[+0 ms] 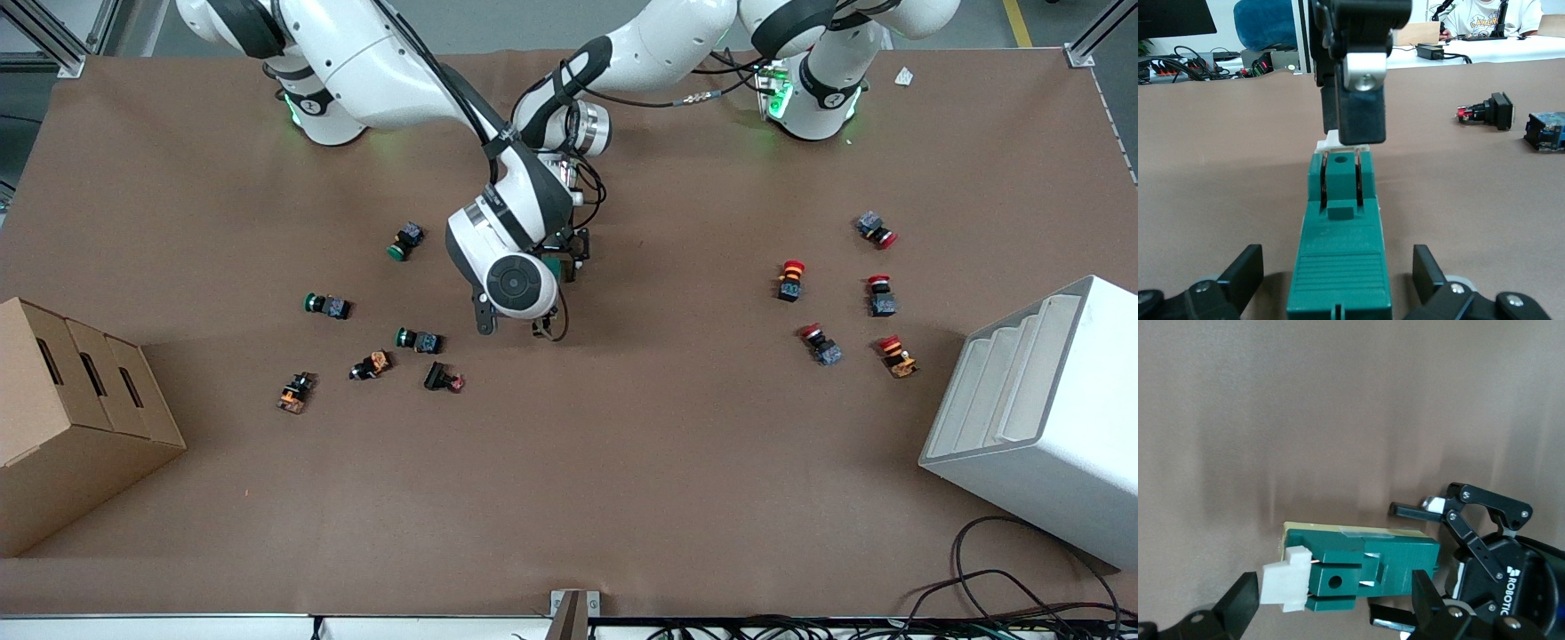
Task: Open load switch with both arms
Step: 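Bring the right gripper above the white lever handle of the switch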
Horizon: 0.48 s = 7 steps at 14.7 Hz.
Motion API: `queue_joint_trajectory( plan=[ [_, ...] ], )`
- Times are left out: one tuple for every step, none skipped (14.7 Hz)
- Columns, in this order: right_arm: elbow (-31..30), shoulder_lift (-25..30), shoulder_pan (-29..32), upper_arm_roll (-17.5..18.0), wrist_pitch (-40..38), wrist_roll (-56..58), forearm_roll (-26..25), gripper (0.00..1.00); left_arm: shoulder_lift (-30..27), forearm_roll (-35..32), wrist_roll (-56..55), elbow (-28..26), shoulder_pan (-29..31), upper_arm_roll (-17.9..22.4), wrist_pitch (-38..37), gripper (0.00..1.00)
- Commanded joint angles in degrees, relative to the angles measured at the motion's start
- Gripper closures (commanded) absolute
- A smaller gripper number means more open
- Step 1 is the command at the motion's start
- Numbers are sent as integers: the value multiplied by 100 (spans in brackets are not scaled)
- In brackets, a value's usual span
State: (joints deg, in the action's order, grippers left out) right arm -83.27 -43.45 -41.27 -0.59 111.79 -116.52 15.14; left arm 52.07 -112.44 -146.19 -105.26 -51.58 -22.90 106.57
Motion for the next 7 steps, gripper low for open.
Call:
queue_joint_trajectory(
  plan=[
    [30, -6, -83, -29, -359, -64, 103, 0, 356, 12, -14, 23, -19, 49, 163, 2],
    [30, -6, -92, -29, -482, -64, 103, 0, 356, 12, -14, 23, -19, 49, 154, 2],
    [38, 12, -101, -29, -587, -64, 112, 0, 356, 12, -14, 14, -19, 49, 154, 2],
    [65, 21, -83, -29, -693, -64, 120, 0, 348, 12, -14, 23, -19, 49, 154, 2],
    [74, 38, -83, -21, -833, -56, 129, 0, 356, 12, -14, 23, -19, 49, 154, 2],
    [91, 47, -83, -20, -982, -55, 129, 0, 348, 12, -14, 14, -19, 49, 163, 1],
    [152, 56, -83, -20, -1097, -55, 129, 0, 348, 12, -14, 14, -19, 49, 154, 1]
  ],
)
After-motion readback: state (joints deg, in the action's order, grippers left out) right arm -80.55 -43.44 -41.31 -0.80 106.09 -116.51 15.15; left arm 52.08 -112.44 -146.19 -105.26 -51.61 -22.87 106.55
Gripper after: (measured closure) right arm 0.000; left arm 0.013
